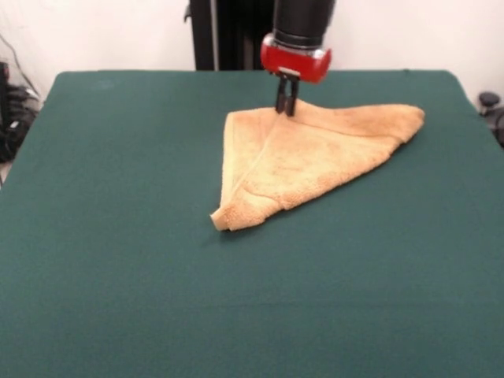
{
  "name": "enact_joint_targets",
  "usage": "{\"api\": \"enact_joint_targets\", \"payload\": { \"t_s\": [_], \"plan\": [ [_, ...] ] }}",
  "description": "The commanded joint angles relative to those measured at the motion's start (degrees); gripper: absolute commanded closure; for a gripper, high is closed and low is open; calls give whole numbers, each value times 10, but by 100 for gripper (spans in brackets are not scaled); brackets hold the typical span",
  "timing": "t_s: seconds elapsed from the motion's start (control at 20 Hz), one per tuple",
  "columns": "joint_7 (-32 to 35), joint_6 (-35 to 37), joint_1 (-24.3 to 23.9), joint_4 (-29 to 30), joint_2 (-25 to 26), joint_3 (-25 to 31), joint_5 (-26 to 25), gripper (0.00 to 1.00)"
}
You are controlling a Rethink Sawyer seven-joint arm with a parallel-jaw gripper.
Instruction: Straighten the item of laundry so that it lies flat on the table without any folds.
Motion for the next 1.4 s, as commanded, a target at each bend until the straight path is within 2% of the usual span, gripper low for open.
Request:
{"api": "enact_joint_targets", "payload": {
  "t_s": [0.05,0.4,1.05,1.4],
  "plan": [
    [-52,165,-55,12,-65,112,24,100],
    [-57,228,-84,4,-83,150,24,100],
    [-28,203,-94,12,-77,167,14,100],
    [-50,273,-81,-12,-87,162,16,100]
  ]
}}
